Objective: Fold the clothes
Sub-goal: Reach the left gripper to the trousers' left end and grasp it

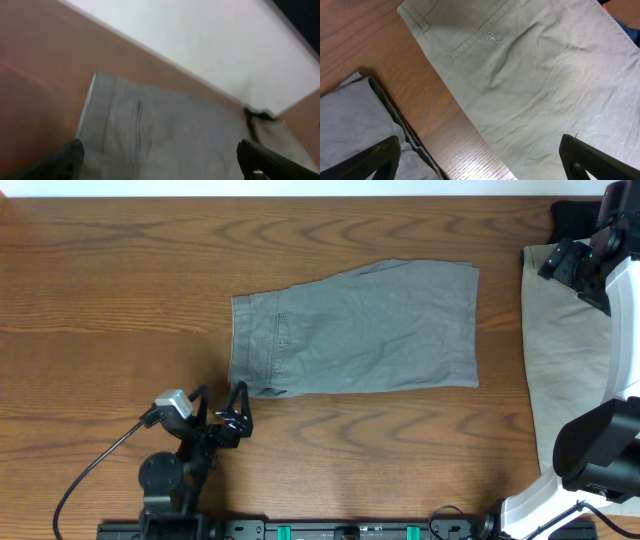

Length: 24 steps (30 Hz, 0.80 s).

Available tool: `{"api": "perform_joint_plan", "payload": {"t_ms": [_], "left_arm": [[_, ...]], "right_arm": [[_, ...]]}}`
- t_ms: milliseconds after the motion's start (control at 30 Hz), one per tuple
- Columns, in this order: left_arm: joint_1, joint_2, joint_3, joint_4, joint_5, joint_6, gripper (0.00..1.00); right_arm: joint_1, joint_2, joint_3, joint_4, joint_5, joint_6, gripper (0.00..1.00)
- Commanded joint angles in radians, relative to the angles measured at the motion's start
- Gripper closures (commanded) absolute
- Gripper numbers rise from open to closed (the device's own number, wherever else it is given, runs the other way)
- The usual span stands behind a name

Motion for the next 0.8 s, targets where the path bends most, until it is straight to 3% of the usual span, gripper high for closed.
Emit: {"api": "perform_joint_plan", "payload": {"t_ms": [0, 200, 367, 500, 767], "left_arm": [[0.005, 0.134, 0.196, -0.114, 0.042, 0.154, 0.02], [0.004, 0.64, 0.69, -0.486, 0.018, 0.396, 0.02], [0.005, 1.093, 1.152, -0.856, 0.018, 0.464, 0.02], [0.005, 1.344, 1.315, -0.879, 0.017, 0.464, 0.02], [0.005, 1.649, 1.322, -0.815, 0.018, 0.464, 0.02]], "right_arm": [[-0.006, -0.017, 0.005, -0.003, 0.016, 0.012, 0.01], [-0.006, -0.017, 0.005, -0.003, 0.016, 0.012, 0.01], [-0.006, -0.017, 0.005, -0.003, 0.016, 0.012, 0.01], [-0.006, -0.017, 0.005, -0.003, 0.016, 0.012, 0.01], [-0.006, -0.017, 0.005, -0.003, 0.016, 0.011, 0.01]]}}
